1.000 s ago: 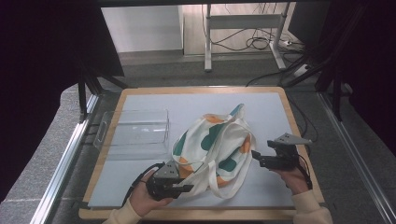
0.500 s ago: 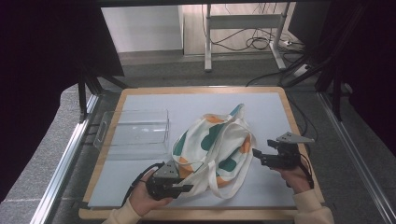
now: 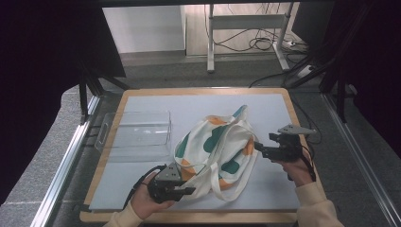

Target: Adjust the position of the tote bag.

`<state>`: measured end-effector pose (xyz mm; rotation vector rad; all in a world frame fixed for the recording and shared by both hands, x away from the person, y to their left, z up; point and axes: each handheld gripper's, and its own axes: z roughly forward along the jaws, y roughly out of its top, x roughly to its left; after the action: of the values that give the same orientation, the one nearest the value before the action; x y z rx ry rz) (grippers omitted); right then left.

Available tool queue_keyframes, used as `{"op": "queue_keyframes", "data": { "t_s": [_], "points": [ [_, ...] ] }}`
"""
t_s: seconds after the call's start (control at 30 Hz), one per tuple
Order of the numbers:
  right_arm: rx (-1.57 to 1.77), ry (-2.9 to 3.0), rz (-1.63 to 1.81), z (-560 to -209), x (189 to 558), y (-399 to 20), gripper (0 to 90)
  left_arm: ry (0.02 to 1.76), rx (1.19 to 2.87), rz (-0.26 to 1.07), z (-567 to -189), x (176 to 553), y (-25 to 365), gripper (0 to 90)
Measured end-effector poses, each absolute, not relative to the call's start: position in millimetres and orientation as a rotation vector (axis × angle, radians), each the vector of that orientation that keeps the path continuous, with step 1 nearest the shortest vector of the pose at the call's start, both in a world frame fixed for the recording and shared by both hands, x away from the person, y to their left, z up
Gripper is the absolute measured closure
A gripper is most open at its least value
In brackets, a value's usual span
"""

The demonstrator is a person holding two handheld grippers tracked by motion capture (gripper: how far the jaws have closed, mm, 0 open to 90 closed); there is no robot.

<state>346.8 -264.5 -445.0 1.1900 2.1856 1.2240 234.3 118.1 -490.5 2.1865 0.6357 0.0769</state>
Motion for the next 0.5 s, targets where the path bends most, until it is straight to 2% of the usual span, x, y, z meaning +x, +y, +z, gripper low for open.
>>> {"op": "queue_keyframes", "data": {
  "t_s": [0.5],
  "points": [
    [1.223, 2.190, 1.208, -427.6, 380.1, -253.0, 23.1, 0.632, 2.191, 0.082, -490.5, 233.9, 117.7, 74.0]
  ]
}}
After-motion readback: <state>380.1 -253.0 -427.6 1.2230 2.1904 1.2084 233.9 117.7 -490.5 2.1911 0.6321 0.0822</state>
